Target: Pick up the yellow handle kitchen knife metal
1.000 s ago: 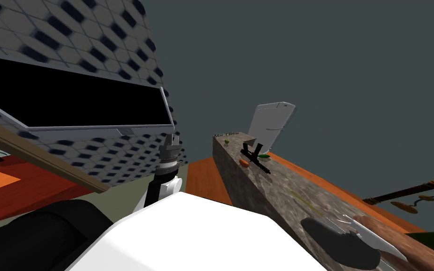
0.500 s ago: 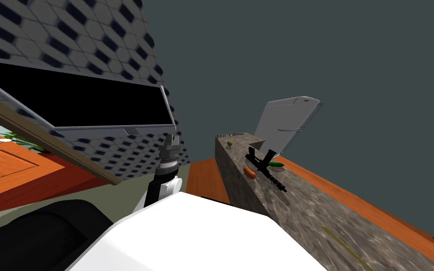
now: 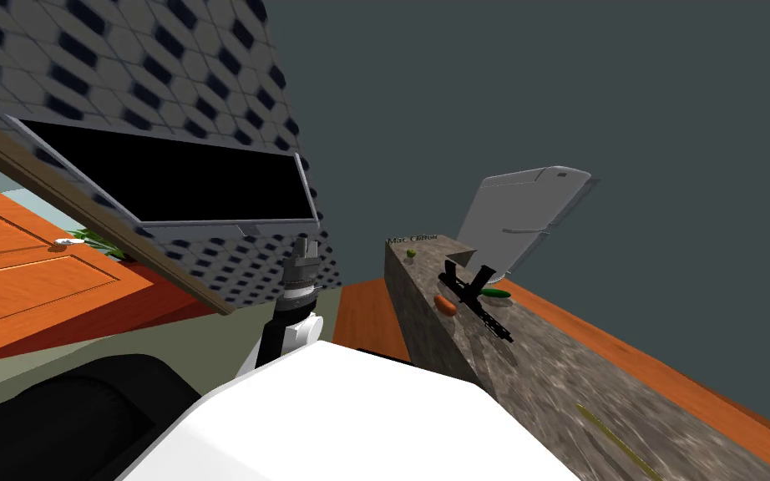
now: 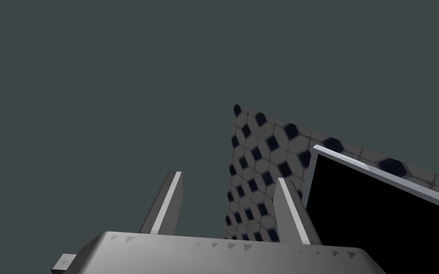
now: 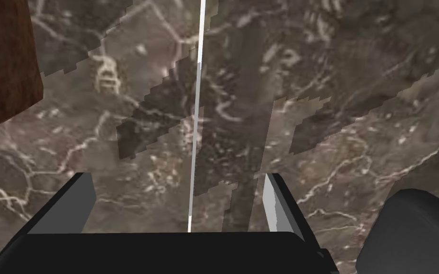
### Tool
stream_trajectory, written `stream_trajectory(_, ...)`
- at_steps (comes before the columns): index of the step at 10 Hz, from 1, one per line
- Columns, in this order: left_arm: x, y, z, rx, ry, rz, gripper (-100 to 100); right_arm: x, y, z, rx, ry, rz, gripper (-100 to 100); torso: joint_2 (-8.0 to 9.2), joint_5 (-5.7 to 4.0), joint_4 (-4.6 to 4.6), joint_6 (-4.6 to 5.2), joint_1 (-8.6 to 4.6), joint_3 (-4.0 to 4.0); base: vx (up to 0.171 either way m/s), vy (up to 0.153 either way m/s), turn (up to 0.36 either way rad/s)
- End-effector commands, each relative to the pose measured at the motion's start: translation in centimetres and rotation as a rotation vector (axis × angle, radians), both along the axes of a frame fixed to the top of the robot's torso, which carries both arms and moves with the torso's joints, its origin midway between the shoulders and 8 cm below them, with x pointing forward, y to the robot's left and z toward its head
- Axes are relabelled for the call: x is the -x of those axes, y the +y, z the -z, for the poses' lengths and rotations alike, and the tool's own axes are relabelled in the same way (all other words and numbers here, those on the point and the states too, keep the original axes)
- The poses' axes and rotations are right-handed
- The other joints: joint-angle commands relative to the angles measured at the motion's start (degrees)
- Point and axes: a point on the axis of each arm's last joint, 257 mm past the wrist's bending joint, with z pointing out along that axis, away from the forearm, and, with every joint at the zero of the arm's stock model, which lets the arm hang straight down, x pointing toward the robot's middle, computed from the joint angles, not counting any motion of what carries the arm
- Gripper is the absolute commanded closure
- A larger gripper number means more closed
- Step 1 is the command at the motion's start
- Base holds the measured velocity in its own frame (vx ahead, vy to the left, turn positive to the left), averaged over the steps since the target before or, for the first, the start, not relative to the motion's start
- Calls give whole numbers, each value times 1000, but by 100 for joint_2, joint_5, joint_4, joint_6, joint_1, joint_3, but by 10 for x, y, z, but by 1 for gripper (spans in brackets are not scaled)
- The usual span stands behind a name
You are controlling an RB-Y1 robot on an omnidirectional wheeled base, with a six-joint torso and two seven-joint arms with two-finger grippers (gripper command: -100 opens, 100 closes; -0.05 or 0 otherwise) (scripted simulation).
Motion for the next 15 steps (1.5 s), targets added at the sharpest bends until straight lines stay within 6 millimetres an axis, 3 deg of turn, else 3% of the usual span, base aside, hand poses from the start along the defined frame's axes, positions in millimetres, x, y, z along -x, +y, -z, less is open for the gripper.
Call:
stream_trajectory(1,0,0,0,0,0,0,0,-19,1,-3,1,-38,-15,-100,0,0,0,0,0,0,4,6,-6)
stream_trajectory(2,0,0,0,0,0,0,0,6,10,12,-35,22,21,-100,-11,2,-3,-2,3,-6,-65,-14,300)
stream_trajectory(7,0,0,0,0,0,0,0,-43,4,3,-11,-64,-41,-100,-10,2,-2,-1,3,-6,-38,-2,32)
stream_trajectory(8,0,0,0,0,0,0,0,-14,9,17,-35,-3,6,-100,-16,1,-4,-1,2,-10,-93,-10,317)
stream_trajectory(13,0,0,0,0,0,0,0,-56,4,6,-14,-79,-46,-100,-13,-6,-4,2,-12,-8,-33,-3,27)
stream_trajectory(14,0,0,0,0,0,0,0,-25,14,21,-52,-16,5,-100,-18,-7,-5,2,-12,-11,-86,2,327)
stream_trajectory(15,0,0,0,0,0,0,0,-30,6,19,-31,-26,1,-100,6,-9,-2,-5,-13,1,-109,-1,184)
